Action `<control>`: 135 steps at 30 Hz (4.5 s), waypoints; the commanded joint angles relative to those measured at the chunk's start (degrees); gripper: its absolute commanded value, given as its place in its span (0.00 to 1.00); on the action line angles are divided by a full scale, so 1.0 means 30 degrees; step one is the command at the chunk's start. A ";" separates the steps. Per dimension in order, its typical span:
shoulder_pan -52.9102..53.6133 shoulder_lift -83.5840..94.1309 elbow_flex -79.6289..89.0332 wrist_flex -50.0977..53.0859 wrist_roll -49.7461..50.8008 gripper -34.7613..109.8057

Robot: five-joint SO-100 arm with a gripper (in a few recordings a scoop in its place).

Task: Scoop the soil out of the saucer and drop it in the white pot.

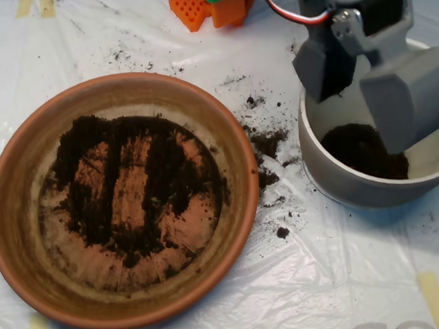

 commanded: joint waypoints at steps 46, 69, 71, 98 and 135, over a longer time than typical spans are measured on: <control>1.3242 -0.2783 1.2832 -0.6328 -0.0586 0.66; 1.4268 -0.2461 1.3799 -0.7500 -0.2344 0.51; 1.4268 -0.1348 1.5234 -0.8262 -0.2578 0.51; 1.3887 0.5273 2.2617 -1.1982 -0.4160 0.24; -0.0293 0.3809 0.1963 -0.0703 -0.1055 0.24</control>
